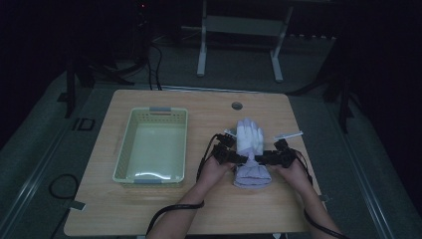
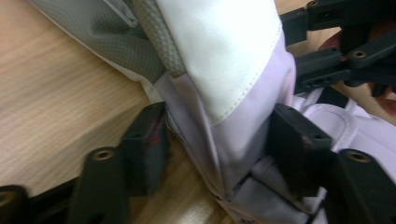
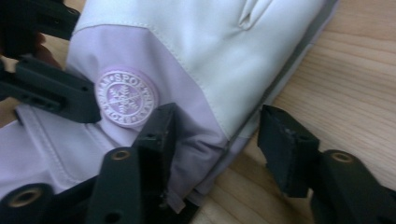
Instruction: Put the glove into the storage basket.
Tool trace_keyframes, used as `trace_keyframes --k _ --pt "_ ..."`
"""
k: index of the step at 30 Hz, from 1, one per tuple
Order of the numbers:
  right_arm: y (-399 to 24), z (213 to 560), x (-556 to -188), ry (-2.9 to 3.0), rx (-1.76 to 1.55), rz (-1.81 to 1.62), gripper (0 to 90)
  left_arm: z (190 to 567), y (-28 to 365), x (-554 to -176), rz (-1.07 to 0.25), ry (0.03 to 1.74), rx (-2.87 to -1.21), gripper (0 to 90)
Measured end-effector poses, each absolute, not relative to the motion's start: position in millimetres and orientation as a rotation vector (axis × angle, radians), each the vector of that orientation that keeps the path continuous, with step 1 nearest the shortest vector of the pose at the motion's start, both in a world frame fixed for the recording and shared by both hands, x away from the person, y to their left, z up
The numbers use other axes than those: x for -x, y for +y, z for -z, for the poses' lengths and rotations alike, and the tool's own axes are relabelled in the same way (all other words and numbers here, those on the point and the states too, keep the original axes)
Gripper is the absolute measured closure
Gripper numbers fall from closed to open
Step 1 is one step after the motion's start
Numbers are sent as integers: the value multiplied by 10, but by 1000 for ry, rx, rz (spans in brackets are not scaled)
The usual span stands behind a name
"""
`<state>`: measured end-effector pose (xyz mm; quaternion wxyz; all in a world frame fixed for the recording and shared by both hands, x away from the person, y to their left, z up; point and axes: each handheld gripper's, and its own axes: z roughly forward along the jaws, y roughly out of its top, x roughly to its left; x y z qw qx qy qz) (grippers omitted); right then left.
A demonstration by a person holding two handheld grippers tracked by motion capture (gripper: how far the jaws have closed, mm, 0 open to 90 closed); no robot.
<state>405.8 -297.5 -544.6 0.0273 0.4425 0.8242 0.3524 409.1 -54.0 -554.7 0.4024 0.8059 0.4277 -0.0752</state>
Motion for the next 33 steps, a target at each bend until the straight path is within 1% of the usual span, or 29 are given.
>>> trace_keyframes --k 3,7,9,11,16,25,33 --pt "-2968 5453 -4060 2557 -1363 -1107 574 5571 -526 -4113 234 1080 -2021 458" --pt "-2948 5435 -4051 2569 -1339 -1106 702 5537 -544 -4130 244 1059 -2043 596" --pt "-2936 5422 -4038 2555 -1341 -1103 747 5514 -552 -4128 238 1048 -2050 649" --pt "-2939 5407 -4017 2534 -1349 -1117 778 5491 -545 -4126 237 1040 -2054 681" --pt "-2928 5300 -3937 2490 -1314 -1138 802 5343 -561 -4090 190 1019 -2093 720" --pt "-2803 4952 -3825 2423 -1206 -1139 806 4989 -466 -3994 109 992 -2097 733" --pt "-2691 4741 -3785 2412 -1169 -1181 808 4756 -337 -3930 72 976 -2110 737"
